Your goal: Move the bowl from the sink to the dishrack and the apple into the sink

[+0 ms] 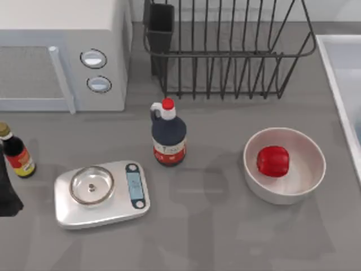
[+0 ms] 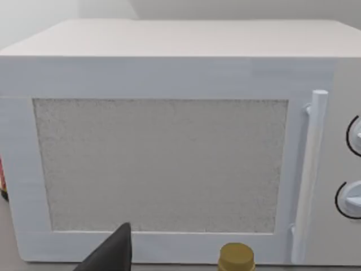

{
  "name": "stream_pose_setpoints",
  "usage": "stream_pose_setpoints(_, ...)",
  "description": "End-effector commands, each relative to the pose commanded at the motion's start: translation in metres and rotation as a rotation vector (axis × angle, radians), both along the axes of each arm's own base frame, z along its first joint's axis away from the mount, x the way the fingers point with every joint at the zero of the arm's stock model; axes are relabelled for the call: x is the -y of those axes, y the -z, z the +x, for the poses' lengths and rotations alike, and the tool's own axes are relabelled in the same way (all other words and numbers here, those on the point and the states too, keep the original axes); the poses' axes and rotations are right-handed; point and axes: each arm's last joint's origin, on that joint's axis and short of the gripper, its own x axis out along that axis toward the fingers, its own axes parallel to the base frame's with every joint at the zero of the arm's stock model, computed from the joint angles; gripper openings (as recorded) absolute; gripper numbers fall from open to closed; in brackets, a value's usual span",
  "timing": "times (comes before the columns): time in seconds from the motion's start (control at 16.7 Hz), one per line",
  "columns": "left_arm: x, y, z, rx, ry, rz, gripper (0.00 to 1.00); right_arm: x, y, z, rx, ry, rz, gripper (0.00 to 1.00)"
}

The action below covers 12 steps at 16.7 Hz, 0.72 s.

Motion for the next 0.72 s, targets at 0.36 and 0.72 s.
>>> stream_pose_setpoints(0.36,0.0,0.0,0.0,0.0,0.0,0.0,1.0,0.05,-0.003,0.129,-0.368,0.023,0.009,1.0)
stream_pose_setpoints(0.72,0.0,0.0,0.0,0.0,0.0,0.0,1.0,0.112,0.07,0.227,-0.681,0.021,0.068,1.0)
